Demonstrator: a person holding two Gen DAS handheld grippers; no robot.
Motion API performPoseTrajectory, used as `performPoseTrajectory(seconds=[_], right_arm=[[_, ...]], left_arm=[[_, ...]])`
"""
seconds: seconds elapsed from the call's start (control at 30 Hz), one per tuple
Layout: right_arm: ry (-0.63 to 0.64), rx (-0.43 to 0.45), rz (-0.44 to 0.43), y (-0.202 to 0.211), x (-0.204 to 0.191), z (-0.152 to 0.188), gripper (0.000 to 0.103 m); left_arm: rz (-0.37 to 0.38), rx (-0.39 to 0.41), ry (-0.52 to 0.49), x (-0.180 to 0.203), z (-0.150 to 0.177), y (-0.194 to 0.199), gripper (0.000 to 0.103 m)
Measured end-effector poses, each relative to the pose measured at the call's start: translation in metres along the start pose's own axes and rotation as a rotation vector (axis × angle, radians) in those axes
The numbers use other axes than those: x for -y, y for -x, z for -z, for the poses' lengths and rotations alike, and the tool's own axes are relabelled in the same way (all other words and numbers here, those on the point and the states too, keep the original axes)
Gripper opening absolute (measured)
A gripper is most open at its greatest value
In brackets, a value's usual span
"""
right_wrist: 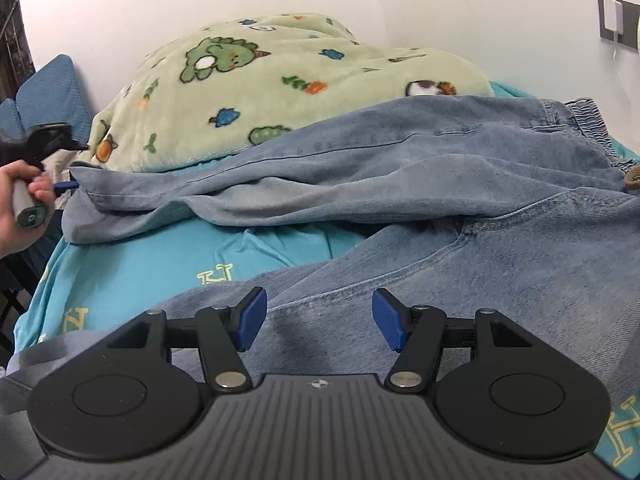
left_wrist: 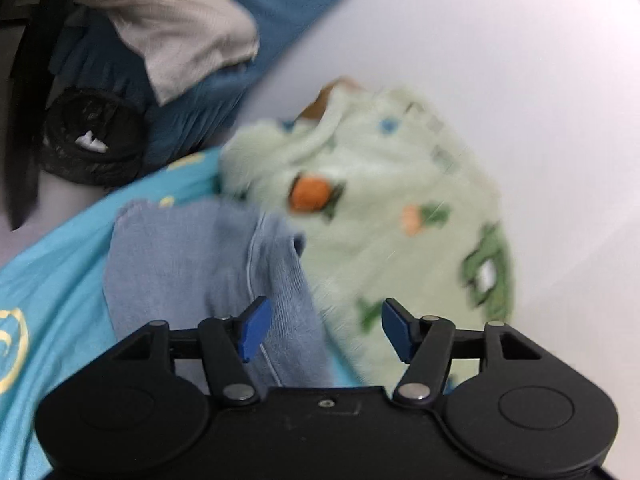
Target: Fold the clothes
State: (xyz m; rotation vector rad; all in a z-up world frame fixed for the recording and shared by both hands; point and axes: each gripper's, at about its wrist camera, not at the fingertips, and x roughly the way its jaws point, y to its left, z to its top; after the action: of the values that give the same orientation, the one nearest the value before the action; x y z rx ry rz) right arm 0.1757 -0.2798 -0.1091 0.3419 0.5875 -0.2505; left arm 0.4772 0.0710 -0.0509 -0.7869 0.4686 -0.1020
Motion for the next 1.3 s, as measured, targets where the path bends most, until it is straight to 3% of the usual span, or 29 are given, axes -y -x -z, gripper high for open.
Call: performPoseTrajectory(seconds=[0.03,0.1,0.23,0.37,0.47,0.63,0.7,0.77,0.87,1.1,1.2,1.3], right_arm=[[-0.005,0.002,0.000,0.000,0.001,0.000,0.062],[-0.007,0.003,-0.003,0.002,0.001,0.000,0.062],[-0.003,0.006,-0.010,0.005,0.000,-0.001,0.062],[-0.002,0.007,-0.007,0.008,0.001,-0.001,0.062],[-0.004,-0.001,-0.008,0.006,0.001,0.001,0.062],[0.004,-0.026,-0.009,-0.003,0.000,0.003,0.062],[0.005,-0.026,-0.006,-0.006,0.000,0.003,0.062],[-0.006,-0.023,-0.004,-0.008,0.001,0.001,0.062],[-0.020,-0.019,-0.003,-0.008,0.004,-0.001,0.062],[-0.009,0.010,-0.026,0.003,0.005,-0.005,0.060],[-0.019,0.022,-0.032,0.010,0.008,-0.007,0.060],[-0.043,0.043,-0.043,0.018,0.014,-0.012,0.060]], left_arm=[[0.032,0.028,-0.005,-0.005,-0.001,0.009,0.065],[-0.001,0.030,0.009,-0.018,-0.004,0.020,0.072],[-0.135,-0.039,0.081,-0.053,-0.003,0.025,0.067],[-0.209,-0.093,0.156,-0.080,0.008,0.017,0.064],[-0.214,-0.115,0.170,-0.089,0.015,-0.001,0.059],[-0.239,-0.121,0.147,-0.083,0.022,-0.025,0.031],[-0.260,-0.114,0.117,-0.076,0.022,-0.030,0.008],[-0.276,-0.103,0.054,-0.064,0.019,-0.027,0.005],[-0.255,-0.067,-0.019,-0.042,0.010,-0.008,0.004],[-0.194,0.009,-0.034,-0.010,-0.031,0.084,0.004],[-0.211,0.015,-0.024,-0.018,-0.031,0.120,0.004],[-0.261,-0.004,0.041,-0.051,-0.015,0.146,0.004]])
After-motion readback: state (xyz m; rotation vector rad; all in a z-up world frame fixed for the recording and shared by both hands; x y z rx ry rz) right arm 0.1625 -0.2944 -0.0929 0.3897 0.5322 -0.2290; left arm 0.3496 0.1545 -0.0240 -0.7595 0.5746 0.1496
